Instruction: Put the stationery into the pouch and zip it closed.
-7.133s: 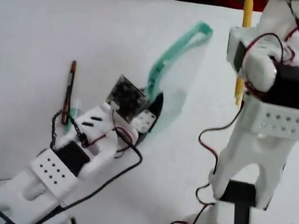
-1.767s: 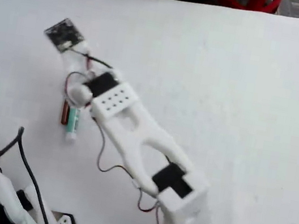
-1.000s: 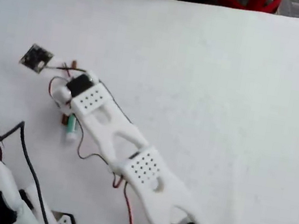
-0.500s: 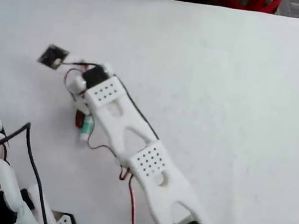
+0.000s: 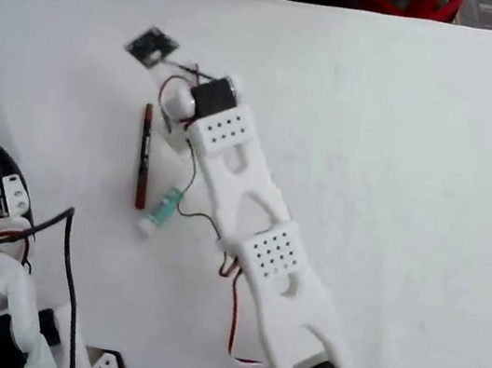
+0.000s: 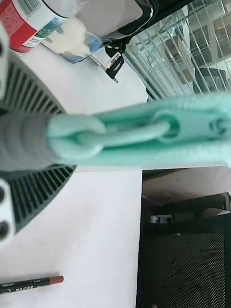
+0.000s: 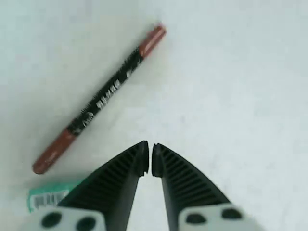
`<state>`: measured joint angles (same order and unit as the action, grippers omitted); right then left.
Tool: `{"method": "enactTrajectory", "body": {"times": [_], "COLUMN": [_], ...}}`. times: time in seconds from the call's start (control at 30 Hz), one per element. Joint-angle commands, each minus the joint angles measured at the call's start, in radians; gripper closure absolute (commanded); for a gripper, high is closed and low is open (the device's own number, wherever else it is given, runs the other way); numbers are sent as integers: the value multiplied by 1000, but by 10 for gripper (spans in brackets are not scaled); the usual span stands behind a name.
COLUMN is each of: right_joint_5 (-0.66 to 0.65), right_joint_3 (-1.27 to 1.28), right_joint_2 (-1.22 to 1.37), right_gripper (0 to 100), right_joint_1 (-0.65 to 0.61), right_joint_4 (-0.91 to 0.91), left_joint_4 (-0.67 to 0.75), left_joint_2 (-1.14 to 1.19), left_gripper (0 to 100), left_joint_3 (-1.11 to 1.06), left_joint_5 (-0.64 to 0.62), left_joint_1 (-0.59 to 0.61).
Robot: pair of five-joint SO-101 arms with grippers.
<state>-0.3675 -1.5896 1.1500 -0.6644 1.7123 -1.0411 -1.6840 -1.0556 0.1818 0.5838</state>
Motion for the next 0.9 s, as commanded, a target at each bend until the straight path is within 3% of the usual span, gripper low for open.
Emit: {"method": "enactTrajectory", "body": {"times": [0.0, 0.33, 0.53, 0.73, 0.87], "right_joint_5": [20, 20, 18, -149, -215], "right_joint_3": [-55, -66, -77, -74, -77], "right_joint_2": [-71, 174, 186, 265, 285], "right_gripper": [977, 977, 977, 980, 980], "right_joint_1": [-113, -159, -211, -165, -94], "right_joint_4": [-15, -120, -193, -251, -177], "left_joint_4": [21, 15, 12, 12, 14], "left_joint_2": [-12, -12, -12, -12, -12], "left_gripper": [976, 976, 976, 976, 976], "left_joint_3": [6, 5, 5, 5, 5], "left_joint_5": [11, 8, 5, 11, 6], "left_joint_1": [-13, -8, -7, -5, -7]}}
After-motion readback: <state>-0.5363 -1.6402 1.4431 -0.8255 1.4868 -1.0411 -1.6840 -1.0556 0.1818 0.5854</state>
